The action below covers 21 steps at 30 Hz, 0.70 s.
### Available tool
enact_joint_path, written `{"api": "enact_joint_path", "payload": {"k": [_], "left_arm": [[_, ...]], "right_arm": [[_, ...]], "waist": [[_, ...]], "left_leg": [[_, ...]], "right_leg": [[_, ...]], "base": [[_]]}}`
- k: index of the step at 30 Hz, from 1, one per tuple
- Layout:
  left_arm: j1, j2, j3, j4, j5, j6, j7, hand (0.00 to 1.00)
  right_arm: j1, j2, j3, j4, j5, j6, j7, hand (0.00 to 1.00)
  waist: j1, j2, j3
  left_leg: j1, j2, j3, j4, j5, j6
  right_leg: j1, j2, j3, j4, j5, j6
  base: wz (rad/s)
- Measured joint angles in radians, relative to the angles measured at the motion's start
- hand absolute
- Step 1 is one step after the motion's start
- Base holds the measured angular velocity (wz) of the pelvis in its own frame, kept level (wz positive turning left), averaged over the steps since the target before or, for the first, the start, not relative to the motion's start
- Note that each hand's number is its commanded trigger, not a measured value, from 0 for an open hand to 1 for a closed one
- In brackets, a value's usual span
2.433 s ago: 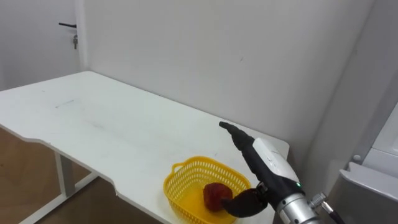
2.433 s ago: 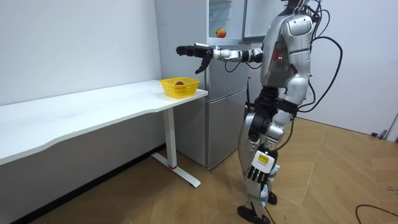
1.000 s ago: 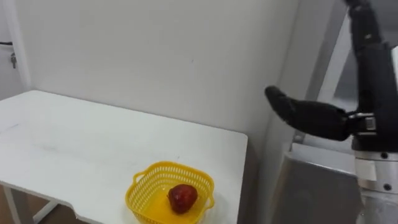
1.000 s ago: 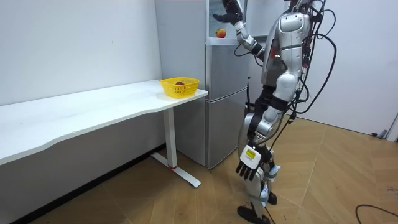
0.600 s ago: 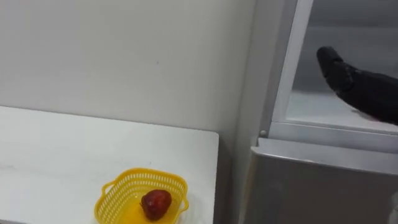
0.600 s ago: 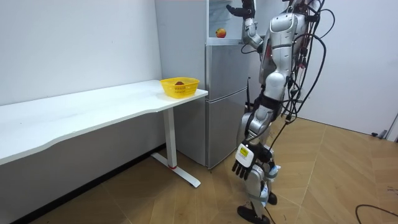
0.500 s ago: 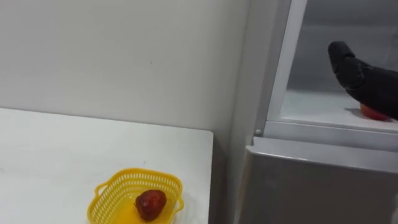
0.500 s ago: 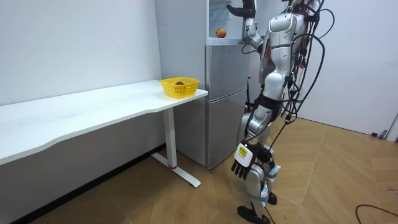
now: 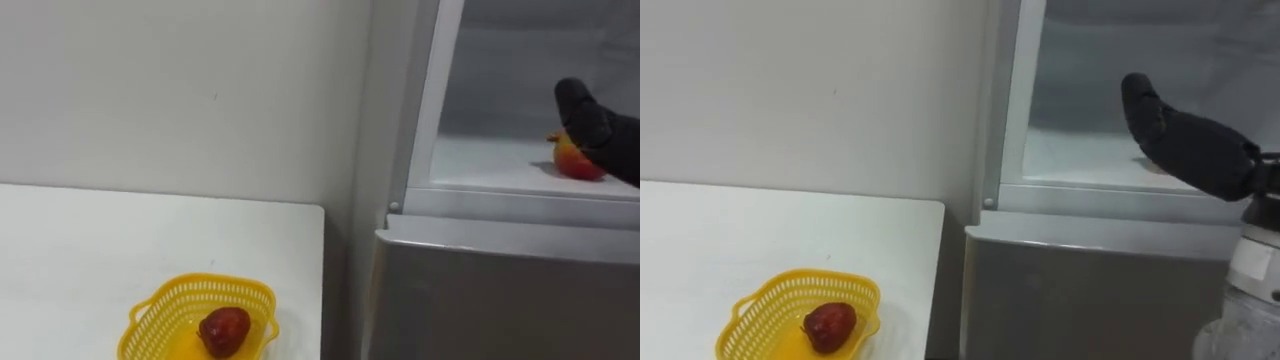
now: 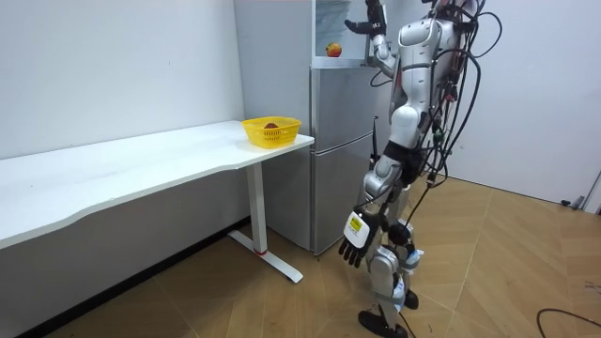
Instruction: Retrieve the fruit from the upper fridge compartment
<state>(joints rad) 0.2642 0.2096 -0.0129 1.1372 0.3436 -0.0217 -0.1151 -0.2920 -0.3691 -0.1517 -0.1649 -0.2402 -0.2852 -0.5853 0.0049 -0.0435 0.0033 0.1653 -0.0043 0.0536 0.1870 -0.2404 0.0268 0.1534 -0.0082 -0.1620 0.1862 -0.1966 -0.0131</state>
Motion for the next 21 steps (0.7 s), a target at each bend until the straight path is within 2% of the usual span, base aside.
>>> {"api": "enact_joint_path", "payload": {"k": [3, 6, 8, 10, 12, 14, 15, 18, 20, 21], "left_arm": [[-0.004, 0.000, -0.001, 0.000, 0.000, 0.000, -0.005, 0.00], [-0.003, 0.000, -0.001, -0.001, 0.000, 0.000, -0.012, 0.00], [-0.004, 0.000, 0.001, -0.001, 0.000, 0.000, -0.017, 0.00], [-0.006, 0.001, 0.001, -0.001, 0.000, 0.000, -0.020, 0.00], [-0.004, 0.001, 0.002, -0.006, 0.000, 0.003, -0.023, 0.00], [0.002, 0.001, 0.009, -0.030, 0.000, 0.009, -0.030, 0.00], [0.004, 0.002, 0.009, -0.036, 0.000, 0.010, -0.031, 0.00], [0.005, 0.003, 0.017, -0.050, 0.000, 0.020, -0.034, 0.00], [0.003, 0.009, 0.029, -0.070, 0.000, 0.025, -0.036, 0.00], [0.005, 0.011, 0.030, -0.077, 0.000, 0.027, -0.036, 0.00]], "right_arm": [[0.000, -0.007, 0.000, 0.066, 0.075, 0.016, 0.027, 0.00], [0.000, -0.042, -0.001, 0.144, 0.140, 0.036, 0.053, 0.00], [-0.002, -0.076, -0.001, 0.175, 0.183, 0.047, 0.078, 0.00], [-0.004, -0.094, -0.003, 0.198, 0.211, 0.049, 0.092, 0.00], [-0.004, -0.098, -0.012, 0.218, 0.247, 0.059, 0.115, 0.00], [-0.004, -0.107, -0.031, 0.247, 0.307, 0.091, 0.152, 0.00], [-0.006, -0.109, -0.031, 0.255, 0.320, 0.096, 0.157, 0.00], [-0.038, -0.118, -0.034, 0.312, 0.372, 0.114, 0.195, 0.00], [-0.092, -0.161, -0.034, 0.379, 0.415, 0.142, 0.224, 0.00], [-0.105, -0.170, -0.033, 0.395, 0.417, 0.150, 0.230, 0.00]], "waist": [[0.000, 0.009, -0.0024], [-0.001, 0.009, -0.0034], [0.000, 0.006, -0.0050], [0.000, 0.000, -0.0060], [0.000, -0.005, -0.0037], [0.000, -0.013, -0.0016], [0.000, -0.013, -0.0013], [-0.005, -0.014, -0.0026], [-0.017, -0.014, -0.0032], [-0.021, -0.013, -0.0034]], "left_leg": [[-0.004, 0.007, 0.001, 0.000, 0.000, 0.000], [-0.006, 0.005, 0.001, 0.002, 0.000, 0.000], [-0.009, 0.000, 0.002, 0.002, 0.001, 0.000], [-0.014, 0.000, 0.002, 0.002, 0.001, 0.000], [-0.015, 0.000, 0.001, 0.004, 0.001, 0.000], [-0.018, -0.001, 0.000, 0.005, 0.001, 0.000], [-0.018, -0.001, 0.000, 0.005, 0.001, 0.000], [-0.034, 0.000, 0.000, 0.011, 0.001, 0.000], [-0.049, 0.001, -0.002, 0.019, 0.001, 0.000], [-0.050, 0.001, -0.003, 0.019, 0.001, 0.000]], "right_leg": [[-0.001, 0.000, -0.001, 0.002, 0.000, 0.000], [-0.008, 0.000, -0.002, 0.002, 0.000, 0.000], [-0.012, 0.000, -0.002, 0.001, 0.000, 0.000], [-0.011, 0.000, -0.001, 0.000, 0.000, 0.000], [-0.011, 0.000, -0.002, -0.002, 0.000, 0.000], [-0.013, -0.001, -0.004, -0.002, 0.000, 0.000], [-0.013, -0.001, -0.004, -0.002, 0.000, 0.000], [-0.023, -0.003, -0.005, -0.001, 0.000, 0.000], [-0.036, -0.005, -0.011, 0.001, 0.000, -0.001], [-0.036, -0.005, -0.013, 0.002, 0.000, -0.001]], "base": [[0.00], [0.00], [0.00], [0.00], [0.00], [0.00], [0.00], [0.00], [0.07], [0.09]]}}
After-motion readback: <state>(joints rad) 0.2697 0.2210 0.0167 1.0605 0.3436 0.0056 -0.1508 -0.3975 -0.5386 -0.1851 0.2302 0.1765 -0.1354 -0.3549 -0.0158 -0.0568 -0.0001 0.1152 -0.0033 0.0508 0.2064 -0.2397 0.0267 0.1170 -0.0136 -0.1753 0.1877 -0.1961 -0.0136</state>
